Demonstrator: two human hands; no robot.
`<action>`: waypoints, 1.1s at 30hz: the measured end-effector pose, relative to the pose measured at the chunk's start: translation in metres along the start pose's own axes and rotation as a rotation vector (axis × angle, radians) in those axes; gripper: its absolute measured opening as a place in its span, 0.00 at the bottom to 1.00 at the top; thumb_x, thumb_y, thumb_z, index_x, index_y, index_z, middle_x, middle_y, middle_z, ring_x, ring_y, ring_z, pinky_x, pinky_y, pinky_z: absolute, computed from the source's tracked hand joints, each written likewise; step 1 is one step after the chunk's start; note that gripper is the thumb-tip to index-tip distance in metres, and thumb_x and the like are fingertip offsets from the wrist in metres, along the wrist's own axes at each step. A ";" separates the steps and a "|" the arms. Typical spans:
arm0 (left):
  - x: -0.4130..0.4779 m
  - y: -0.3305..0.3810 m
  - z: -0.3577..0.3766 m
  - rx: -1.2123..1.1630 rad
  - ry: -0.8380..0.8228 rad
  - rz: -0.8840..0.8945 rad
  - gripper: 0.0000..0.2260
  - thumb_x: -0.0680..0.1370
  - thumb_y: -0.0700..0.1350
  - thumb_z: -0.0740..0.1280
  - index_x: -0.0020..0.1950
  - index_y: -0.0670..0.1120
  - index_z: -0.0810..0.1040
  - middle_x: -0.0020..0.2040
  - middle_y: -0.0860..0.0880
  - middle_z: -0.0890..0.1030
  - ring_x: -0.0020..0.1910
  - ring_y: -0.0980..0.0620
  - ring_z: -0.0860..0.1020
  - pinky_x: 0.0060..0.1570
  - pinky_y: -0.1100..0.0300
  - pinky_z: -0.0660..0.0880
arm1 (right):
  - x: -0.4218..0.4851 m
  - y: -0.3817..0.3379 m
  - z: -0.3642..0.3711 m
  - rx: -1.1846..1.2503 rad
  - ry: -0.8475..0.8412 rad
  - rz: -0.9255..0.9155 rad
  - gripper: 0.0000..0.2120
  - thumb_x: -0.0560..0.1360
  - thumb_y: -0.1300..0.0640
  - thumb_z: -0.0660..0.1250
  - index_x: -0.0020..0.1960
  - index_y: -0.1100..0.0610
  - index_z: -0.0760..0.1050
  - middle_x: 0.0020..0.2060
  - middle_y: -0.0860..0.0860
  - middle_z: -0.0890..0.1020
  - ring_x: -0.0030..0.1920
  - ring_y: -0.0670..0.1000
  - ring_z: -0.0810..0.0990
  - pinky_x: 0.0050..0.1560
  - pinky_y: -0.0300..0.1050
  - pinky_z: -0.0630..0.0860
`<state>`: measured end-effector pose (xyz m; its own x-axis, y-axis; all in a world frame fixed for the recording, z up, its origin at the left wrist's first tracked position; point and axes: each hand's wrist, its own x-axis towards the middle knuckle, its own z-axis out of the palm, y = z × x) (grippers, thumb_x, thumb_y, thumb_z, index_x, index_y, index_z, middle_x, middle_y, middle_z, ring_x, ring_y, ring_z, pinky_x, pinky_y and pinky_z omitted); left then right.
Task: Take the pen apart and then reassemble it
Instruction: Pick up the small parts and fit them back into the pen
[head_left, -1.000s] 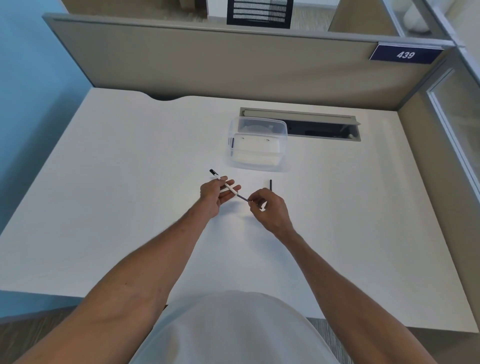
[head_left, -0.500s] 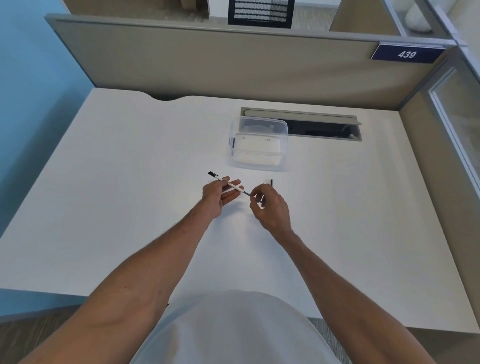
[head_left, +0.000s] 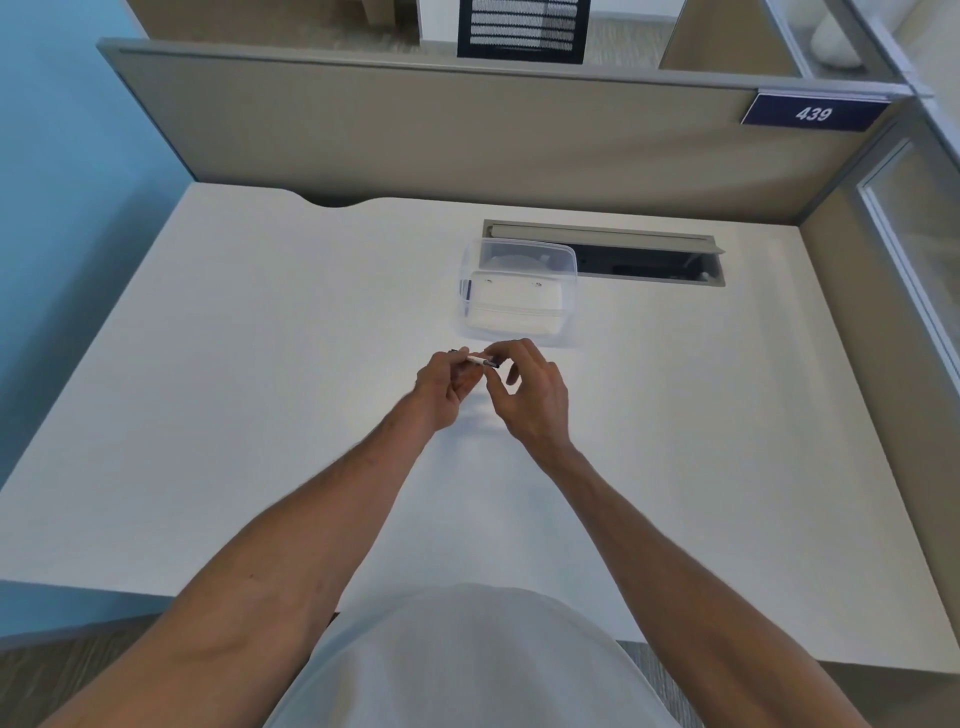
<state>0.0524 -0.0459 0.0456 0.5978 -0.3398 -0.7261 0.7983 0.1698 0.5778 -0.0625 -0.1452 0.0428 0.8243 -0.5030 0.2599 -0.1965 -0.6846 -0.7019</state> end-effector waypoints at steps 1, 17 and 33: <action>0.000 0.001 0.000 -0.003 -0.007 -0.009 0.05 0.86 0.39 0.67 0.59 0.38 0.79 0.38 0.45 0.88 0.27 0.57 0.86 0.37 0.67 0.85 | 0.000 -0.001 0.000 0.000 -0.002 0.008 0.10 0.80 0.52 0.73 0.60 0.44 0.80 0.55 0.38 0.84 0.42 0.46 0.81 0.53 0.50 0.80; -0.008 0.011 -0.005 -0.112 0.009 0.013 0.11 0.86 0.36 0.67 0.68 0.41 0.76 0.71 0.36 0.84 0.46 0.49 0.89 0.42 0.61 0.88 | 0.000 0.046 -0.016 -0.028 0.001 0.529 0.18 0.78 0.67 0.65 0.61 0.49 0.81 0.58 0.43 0.86 0.54 0.54 0.86 0.53 0.48 0.79; -0.001 0.014 -0.013 -0.057 0.033 -0.047 0.09 0.87 0.37 0.65 0.66 0.39 0.79 0.72 0.36 0.83 0.63 0.40 0.85 0.65 0.52 0.84 | 0.022 0.064 -0.009 -0.193 -0.172 0.678 0.13 0.83 0.53 0.71 0.65 0.56 0.79 0.64 0.52 0.84 0.62 0.60 0.85 0.63 0.53 0.80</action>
<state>0.0638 -0.0308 0.0496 0.5610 -0.3185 -0.7641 0.8278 0.2073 0.5213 -0.0615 -0.2054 0.0094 0.5567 -0.7707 -0.3100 -0.7712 -0.3408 -0.5376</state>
